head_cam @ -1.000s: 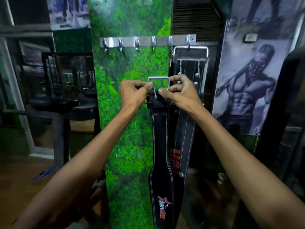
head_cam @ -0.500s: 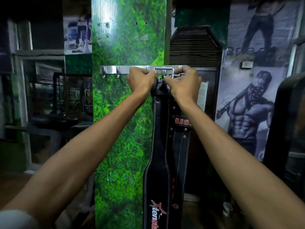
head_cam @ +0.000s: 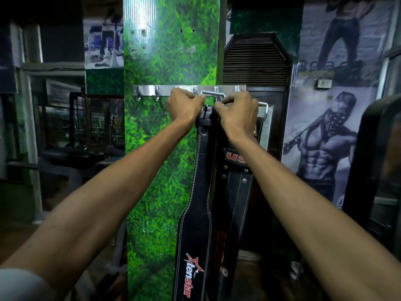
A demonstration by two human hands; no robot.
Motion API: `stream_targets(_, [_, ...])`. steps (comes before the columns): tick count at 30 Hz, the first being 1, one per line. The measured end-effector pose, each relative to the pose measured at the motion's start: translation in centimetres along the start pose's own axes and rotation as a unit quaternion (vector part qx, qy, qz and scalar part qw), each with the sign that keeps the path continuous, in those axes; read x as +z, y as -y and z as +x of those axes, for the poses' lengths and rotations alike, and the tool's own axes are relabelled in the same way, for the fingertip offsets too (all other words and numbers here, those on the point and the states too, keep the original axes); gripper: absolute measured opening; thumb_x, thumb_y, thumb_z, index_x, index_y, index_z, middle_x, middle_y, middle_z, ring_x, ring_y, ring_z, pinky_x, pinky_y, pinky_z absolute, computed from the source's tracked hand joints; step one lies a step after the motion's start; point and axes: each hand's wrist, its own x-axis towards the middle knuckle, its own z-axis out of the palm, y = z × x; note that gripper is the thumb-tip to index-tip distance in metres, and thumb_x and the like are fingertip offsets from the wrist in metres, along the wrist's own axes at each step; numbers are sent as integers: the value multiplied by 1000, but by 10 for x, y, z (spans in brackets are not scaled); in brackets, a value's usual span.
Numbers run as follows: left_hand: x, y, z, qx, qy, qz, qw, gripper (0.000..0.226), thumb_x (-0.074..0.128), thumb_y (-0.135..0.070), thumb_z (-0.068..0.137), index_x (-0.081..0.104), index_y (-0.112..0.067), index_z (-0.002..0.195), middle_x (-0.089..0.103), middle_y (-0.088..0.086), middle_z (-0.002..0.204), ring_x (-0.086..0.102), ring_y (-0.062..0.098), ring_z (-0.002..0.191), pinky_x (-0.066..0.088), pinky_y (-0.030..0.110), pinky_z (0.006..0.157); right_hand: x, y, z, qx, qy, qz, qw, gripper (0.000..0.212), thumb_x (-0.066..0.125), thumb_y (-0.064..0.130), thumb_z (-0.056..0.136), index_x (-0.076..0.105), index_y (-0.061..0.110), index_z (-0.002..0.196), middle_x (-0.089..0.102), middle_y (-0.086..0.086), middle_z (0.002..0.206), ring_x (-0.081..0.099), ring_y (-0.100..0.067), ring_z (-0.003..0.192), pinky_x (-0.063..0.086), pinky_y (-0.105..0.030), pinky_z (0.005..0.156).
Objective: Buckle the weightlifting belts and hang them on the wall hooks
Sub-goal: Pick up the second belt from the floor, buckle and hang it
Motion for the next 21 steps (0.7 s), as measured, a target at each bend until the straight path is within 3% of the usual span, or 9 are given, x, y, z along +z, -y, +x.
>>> stream_targets(4, [8, -8, 8, -39, 1, 4, 999, 34, 85, -45, 69, 71, -15, 60, 75, 7, 77, 71, 30, 92, 55, 31, 83, -1, 5, 10, 20, -11, -21, 1000, 8, 81, 28, 79, 82, 21, 83, 79, -5, 85, 72, -25, 80, 49, -26, 64])
stream_targets(7, [11, 12, -3, -74, 26, 0, 997, 44, 89, -44, 69, 63, -17, 47, 65, -4, 52, 70, 19, 63, 59, 30, 75, 2, -6, -2, 34, 17, -33, 999, 8, 83, 28, 80, 81, 21, 83, 77, 1, 83, 68, -19, 74, 45, -23, 64])
stream_targets(9, [11, 22, -7, -62, 51, -34, 996, 42, 88, -45, 72, 66, -19, 47, 60, -9, 42, 61, 13, 46, 61, 32, 67, 7, -18, -11, 46, 35, -15, 998, 9, 83, 31, 79, 79, 22, 81, 77, 5, 76, 72, -16, 70, 56, -25, 64])
stream_targets(11, [6, 21, -7, -51, 70, -29, 996, 32, 88, -45, 71, 77, -17, 60, 68, -4, 51, 65, 14, 50, 63, 39, 64, 11, -29, -19, 55, 46, 4, 997, 7, 82, 30, 79, 78, 25, 82, 77, 5, 72, 74, -15, 64, 64, -35, 61])
stream_targets(13, [2, 16, -6, -50, 84, -25, 995, 26, 90, -39, 66, 81, -15, 72, 75, 2, 64, 72, 17, 62, 64, 41, 66, 6, -32, -26, 51, 37, 25, 998, 7, 80, 31, 80, 79, 27, 86, 78, 8, 75, 74, -12, 65, 64, -35, 61])
stream_targets(15, [-1, 16, -7, -53, 102, -20, 993, 24, 91, -34, 64, 80, -14, 72, 76, 3, 69, 74, 18, 69, 64, 41, 70, -5, -31, -34, 33, -26, 1, 999, 11, 75, 36, 84, 78, 28, 91, 77, 12, 82, 70, -8, 72, 53, -24, 62])
stream_targets(17, [-1, 24, -9, -56, 128, -26, 990, 29, 89, -38, 70, 78, -11, 70, 73, 3, 66, 68, 15, 63, 64, 40, 72, -16, -34, -44, 30, -117, -30, 992, 11, 69, 35, 89, 73, 26, 93, 73, 12, 91, 63, -10, 83, 37, -24, 63])
stream_targets(19, [-2, 32, -17, -60, 162, -45, 984, 43, 81, -51, 78, 74, -10, 68, 64, 1, 60, 57, 13, 56, 59, 34, 67, -22, -46, -47, 66, -148, -30, 986, 12, 67, 31, 91, 66, 25, 102, 67, 7, 105, 57, -13, 97, 37, -26, 72])
stream_targets(21, [-6, 38, -32, -83, 209, -71, 972, 49, 75, -62, 79, 70, -14, 68, 62, -4, 59, 55, 12, 56, 52, 31, 61, -24, -58, -49, 104, -106, -38, 988, 18, 69, 29, 92, 64, 26, 109, 62, 2, 117, 55, -19, 112, 47, -32, 89])
